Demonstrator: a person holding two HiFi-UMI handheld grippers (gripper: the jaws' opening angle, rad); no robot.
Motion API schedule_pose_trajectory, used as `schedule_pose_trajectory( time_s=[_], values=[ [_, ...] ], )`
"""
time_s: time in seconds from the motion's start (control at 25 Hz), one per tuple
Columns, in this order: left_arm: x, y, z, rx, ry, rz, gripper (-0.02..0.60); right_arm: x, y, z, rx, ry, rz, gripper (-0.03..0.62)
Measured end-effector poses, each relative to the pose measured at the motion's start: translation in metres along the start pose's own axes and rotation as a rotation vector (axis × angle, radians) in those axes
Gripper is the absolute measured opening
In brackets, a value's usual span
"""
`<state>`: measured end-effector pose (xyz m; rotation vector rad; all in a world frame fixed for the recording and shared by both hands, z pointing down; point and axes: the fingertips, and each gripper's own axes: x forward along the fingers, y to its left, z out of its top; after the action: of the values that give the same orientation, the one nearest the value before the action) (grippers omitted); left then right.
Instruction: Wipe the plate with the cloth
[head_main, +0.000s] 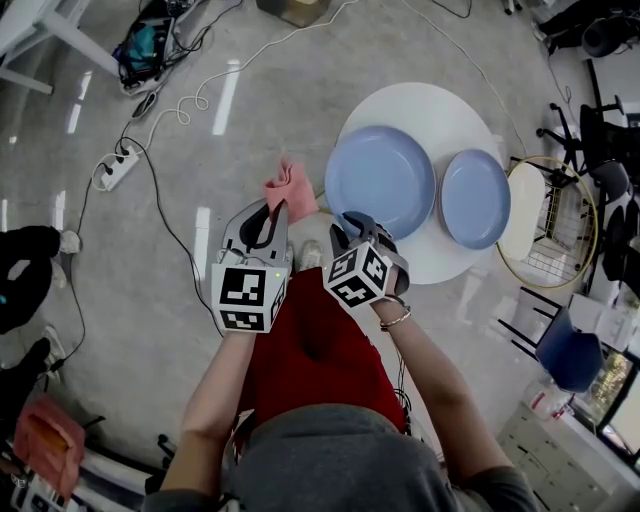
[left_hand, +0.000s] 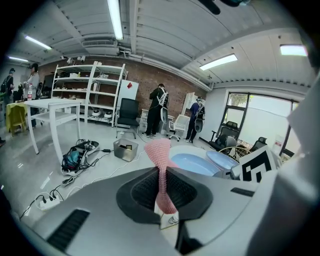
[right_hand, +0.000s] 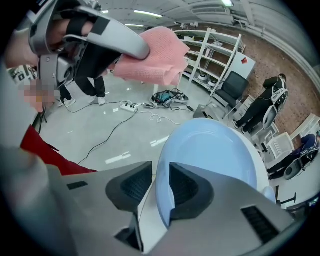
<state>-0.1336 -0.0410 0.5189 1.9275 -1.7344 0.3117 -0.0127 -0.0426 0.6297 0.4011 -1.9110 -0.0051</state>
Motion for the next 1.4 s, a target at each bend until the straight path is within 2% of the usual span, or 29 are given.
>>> schedule_pose_trajectory(
  time_s=[0.56,0.88,1.16,1.4],
  values=[
    [0.005,0.002,-0.004,0.004,0.014,-0.003,0.034,0.006,-0.001,-0.001,0.000,0.008,-0.005,0.063],
    [0.007,0.000,-0.002,0.007,0.019,-0.007,0.034,0.001,-0.002,-0.001,-0.005,-0.001,-0.008,0.055],
    [0.010,0.001,0.003,0.010,0.016,-0.015,0.034,-0.011,-0.013,0.013,0.051,-0.069,-0.021,0.044],
    [0.011,0.001,0.012,0.023,-0.002,-0.023,0.034,-0.042,-0.026,0.029,0.159,-0.170,-0.013,0.035]
  ],
)
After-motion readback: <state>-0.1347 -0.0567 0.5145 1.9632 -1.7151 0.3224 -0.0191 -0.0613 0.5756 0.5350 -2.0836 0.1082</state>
